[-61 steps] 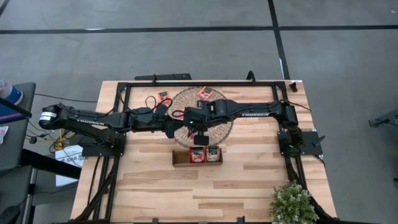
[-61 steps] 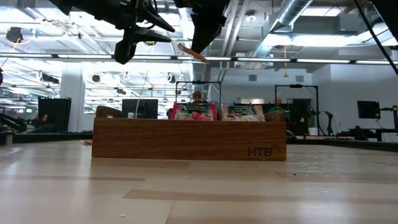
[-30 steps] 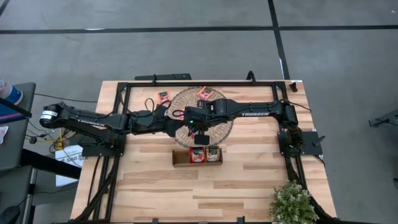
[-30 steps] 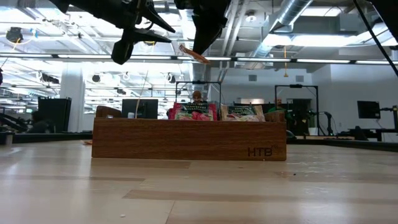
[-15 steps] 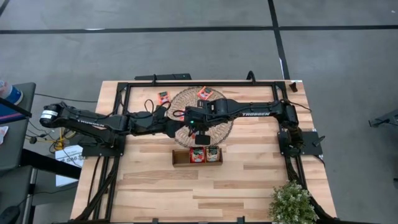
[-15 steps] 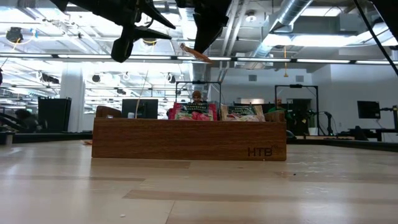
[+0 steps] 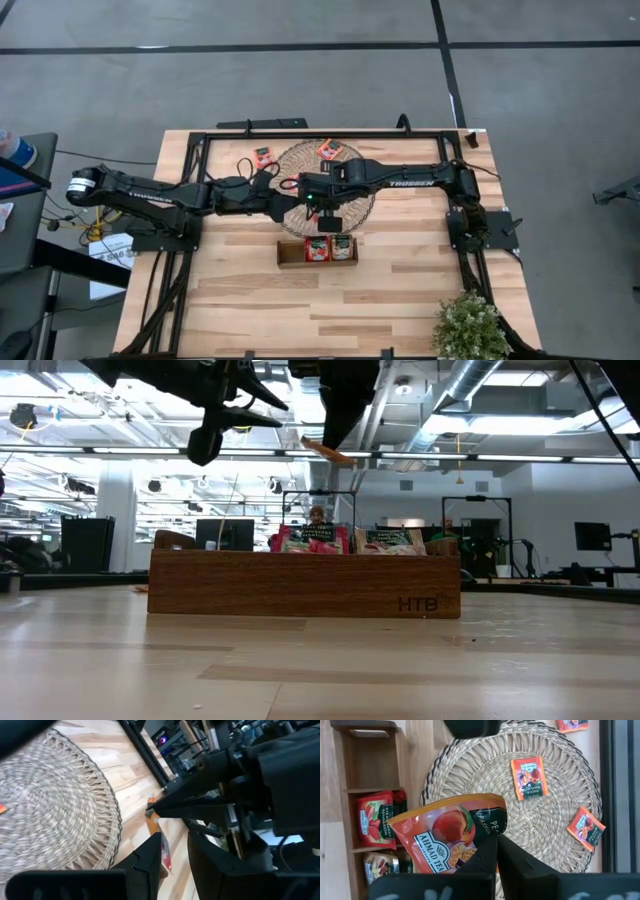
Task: Pick & Place Tea
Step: Put the orange tea bag into the left section of the wooden organizer
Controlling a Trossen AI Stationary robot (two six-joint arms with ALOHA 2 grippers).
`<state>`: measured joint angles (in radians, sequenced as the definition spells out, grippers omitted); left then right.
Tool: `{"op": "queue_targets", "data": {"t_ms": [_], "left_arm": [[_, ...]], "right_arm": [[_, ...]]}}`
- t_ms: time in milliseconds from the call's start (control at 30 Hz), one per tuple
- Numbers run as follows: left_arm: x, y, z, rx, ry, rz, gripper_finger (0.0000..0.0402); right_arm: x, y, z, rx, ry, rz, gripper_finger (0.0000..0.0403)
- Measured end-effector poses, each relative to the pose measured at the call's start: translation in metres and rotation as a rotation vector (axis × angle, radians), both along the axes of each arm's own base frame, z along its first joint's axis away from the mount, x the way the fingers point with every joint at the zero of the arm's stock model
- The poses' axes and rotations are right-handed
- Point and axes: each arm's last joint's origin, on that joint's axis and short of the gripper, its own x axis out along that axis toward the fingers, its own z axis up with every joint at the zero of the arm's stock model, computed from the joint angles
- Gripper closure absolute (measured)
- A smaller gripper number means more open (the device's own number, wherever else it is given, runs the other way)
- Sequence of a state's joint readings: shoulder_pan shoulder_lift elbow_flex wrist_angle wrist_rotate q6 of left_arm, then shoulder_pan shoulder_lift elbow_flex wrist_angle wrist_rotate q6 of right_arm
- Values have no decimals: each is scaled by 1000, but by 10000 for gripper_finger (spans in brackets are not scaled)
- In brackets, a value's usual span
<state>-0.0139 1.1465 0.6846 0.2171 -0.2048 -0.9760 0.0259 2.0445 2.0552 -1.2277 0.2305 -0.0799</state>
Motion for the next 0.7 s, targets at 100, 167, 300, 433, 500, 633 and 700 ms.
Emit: {"op": "queue_targets", "data": {"t_ms": [100,167,300,433,500,633,700], "left_arm": [[1,1,1,-2,-15,-5,315],[4,1,-1,0,-12,-7,315],[3,1,-1,17,-6,-17,315],[3,5,-1,38,-1,-21,315],[3,7,-1,39,-1,-25,315],[3,10,-1,93,9,-32,315],[3,11,-1,103,9,-34,315]], "right_arm": [[0,-1,0,3,-2,-1,403],[0,-1,0,3,-2,-1,403],[-1,-1,0,-1,14,-2,403],[-1,-1,0,-2,12,-3,403],[-1,-1,0,-3,12,-4,403],[-2,-1,-1,-3,17,-6,403],[-2,-2,-1,-4,19,-7,403]]}}
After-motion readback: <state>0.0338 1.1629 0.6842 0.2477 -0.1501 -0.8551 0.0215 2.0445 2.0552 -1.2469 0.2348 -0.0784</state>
